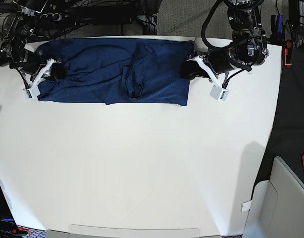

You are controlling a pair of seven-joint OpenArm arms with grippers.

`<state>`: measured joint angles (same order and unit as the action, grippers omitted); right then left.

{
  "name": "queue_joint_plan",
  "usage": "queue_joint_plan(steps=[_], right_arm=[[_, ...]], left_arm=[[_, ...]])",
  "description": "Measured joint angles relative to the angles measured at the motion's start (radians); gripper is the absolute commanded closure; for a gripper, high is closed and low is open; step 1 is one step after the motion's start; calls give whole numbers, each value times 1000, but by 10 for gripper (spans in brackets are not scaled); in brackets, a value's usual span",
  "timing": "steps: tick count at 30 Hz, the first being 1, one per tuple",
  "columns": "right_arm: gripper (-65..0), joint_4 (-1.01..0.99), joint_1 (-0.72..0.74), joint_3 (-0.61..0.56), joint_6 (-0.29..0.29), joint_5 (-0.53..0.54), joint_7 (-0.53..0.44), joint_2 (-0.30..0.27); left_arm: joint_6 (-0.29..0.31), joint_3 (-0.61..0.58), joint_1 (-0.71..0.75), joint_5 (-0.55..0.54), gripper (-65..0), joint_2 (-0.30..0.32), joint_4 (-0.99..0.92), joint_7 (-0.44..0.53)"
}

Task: Fold the T-shirt properly
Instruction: 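Grasp the opposite shirt end with the right gripper, then fold the shirt end with the right gripper over toward the left gripper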

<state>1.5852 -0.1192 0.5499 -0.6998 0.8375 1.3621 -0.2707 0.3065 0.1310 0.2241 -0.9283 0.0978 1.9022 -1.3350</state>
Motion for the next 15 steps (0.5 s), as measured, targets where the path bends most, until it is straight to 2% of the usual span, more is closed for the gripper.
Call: queue_joint_plan(steps=[2,3,7,11,15], right_arm=[[-32,-3,-3,0,1,0,1,-3],[-25,-3,-3,0,0,0,4,-4],[-23,-3,-3,27,0,4,14,-2],[-23,-8,-5,138,1,50,41,3],[-23,-12,16,170,4,95,52,-32]], left_arm=[[0,0,0,0,0,0,0,0],[0,0,0,0,0,0,0,0],[0,0,0,0,0,0,0,0],[0,1,0,0,0,0,0,0],[0,1,0,0,0,0,0,0]])
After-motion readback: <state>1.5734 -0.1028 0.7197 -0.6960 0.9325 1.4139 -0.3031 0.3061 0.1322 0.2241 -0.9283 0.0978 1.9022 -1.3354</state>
